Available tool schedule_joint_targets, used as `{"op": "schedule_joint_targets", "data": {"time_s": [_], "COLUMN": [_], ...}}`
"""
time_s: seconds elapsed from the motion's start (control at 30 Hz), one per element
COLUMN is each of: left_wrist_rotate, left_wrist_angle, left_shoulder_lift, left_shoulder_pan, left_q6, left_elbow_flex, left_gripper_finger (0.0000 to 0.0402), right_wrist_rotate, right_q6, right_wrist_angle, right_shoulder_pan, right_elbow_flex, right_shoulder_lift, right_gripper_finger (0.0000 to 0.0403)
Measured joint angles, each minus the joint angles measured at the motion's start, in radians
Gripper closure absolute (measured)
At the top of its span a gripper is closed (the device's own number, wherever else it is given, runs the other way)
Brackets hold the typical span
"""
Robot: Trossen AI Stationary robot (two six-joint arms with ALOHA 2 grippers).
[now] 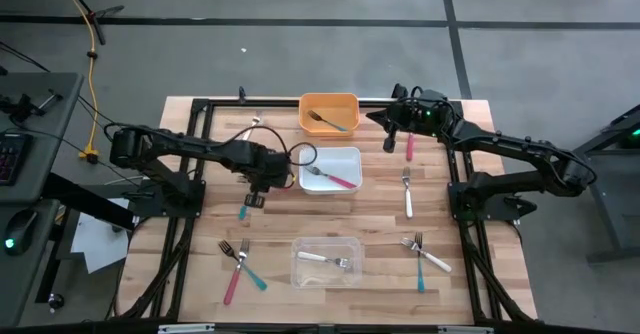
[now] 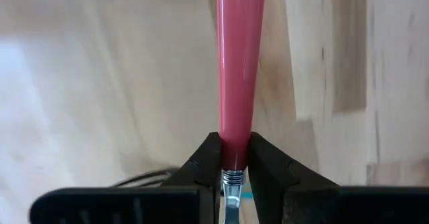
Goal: Sort silverware by color (type)
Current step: Put the middle left pink fork into the white bin
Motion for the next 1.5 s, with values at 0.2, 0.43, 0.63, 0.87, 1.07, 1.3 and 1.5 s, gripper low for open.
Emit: {"op": "schedule_joint_targets", "data": {"time_s": [0.2, 0.43, 0.63, 0.87, 1.07, 1.3, 1.5], "left_wrist_rotate": [0.026, 0.015, -0.128, -0.504, -0.713, -0.872, -0.955], "left_wrist_angle": [0.116, 0.475, 0.816, 1.129, 1.46, 1.721, 1.737], "left_shoulder_lift": [-0.117, -0.333, -0.421, -0.313, -0.153, -0.011, 0.043], "left_shoulder_pan": [0.0, 0.0, 0.0, -0.025, -0.052, -0.088, -0.113], "left_q6": [-0.137, -0.246, -0.254, -0.037, 0.204, 0.433, 0.625], "left_elbow_flex": [-0.025, -0.129, -0.246, -0.272, -0.272, -0.271, -0.226], "left_gripper_finger": [0.0362, 0.0362, 0.0362, 0.0362, 0.0362, 0.0362, 0.0362], "right_wrist_rotate": [0.002, 0.001, 0.001, 0.069, 0.267, 0.356, 0.356], "right_q6": [0.042, 0.04, 0.179, 0.348, 0.339, 0.35, 0.372], "right_wrist_angle": [-0.035, -0.031, 0.023, 0.17, 0.425, 0.608, 0.387], "right_shoulder_pan": [0.023, 0.114, 0.196, 0.315, 0.413, 0.434, 0.435], "right_elbow_flex": [0.0, 0.0, 0.0, 0.0, 0.0, 0.016, 0.14], "right_shoulder_lift": [0.0, 0.0, 0.0, 0.055, 0.167, 0.247, 0.266], "right_gripper_finger": [0.0403, 0.0403, 0.0388, 0.0303, 0.0221, 0.0193, 0.0201]}}
